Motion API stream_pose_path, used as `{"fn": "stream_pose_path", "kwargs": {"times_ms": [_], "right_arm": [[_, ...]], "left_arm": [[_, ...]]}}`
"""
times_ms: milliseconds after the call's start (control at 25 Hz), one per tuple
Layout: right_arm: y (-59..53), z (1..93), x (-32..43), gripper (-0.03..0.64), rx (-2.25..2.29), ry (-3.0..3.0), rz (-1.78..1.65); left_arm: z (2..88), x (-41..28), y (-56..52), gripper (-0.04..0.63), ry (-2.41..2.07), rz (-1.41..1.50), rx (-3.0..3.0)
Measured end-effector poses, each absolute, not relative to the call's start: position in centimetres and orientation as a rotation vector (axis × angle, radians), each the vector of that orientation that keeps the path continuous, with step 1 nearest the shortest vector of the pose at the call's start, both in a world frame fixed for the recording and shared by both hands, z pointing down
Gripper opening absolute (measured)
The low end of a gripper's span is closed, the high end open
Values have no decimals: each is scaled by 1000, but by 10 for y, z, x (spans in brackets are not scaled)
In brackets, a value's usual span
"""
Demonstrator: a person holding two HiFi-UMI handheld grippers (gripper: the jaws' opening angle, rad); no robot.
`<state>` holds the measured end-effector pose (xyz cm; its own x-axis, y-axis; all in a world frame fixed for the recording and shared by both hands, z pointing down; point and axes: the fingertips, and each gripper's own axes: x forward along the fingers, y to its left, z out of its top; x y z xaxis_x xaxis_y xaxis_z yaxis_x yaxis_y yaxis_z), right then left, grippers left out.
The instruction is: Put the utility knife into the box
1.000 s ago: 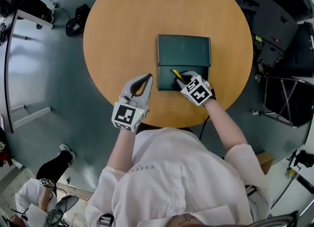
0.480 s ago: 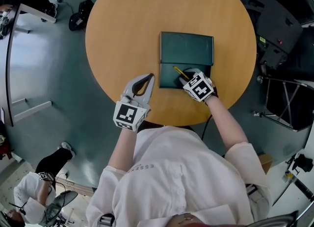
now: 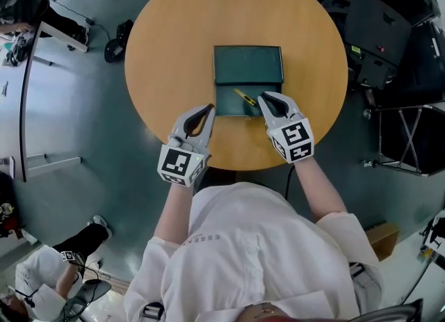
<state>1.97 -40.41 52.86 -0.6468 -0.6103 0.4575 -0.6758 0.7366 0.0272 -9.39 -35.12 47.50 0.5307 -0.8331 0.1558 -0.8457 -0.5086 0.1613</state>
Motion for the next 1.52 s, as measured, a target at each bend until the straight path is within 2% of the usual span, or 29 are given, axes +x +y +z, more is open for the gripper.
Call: {"fn": "stream_pose_path", "kwargs": {"times_ms": [80, 520, 960, 1520], "right_arm": [[-393, 499, 30, -6, 1072, -2557, 164], [-277, 434, 84, -6, 1185, -2701, 28], [-176, 444, 136, -6, 1212, -2726, 73], [-131, 466, 134, -6, 1157, -2715, 205]], "left_arm": [[457, -87, -342, 5, -1431, 76, 2600], [413, -36, -246, 4, -1466, -27, 2663], [415, 1, -138, 4, -1527, -75, 2618], [437, 2, -85, 4, -1530, -9, 2557]]}}
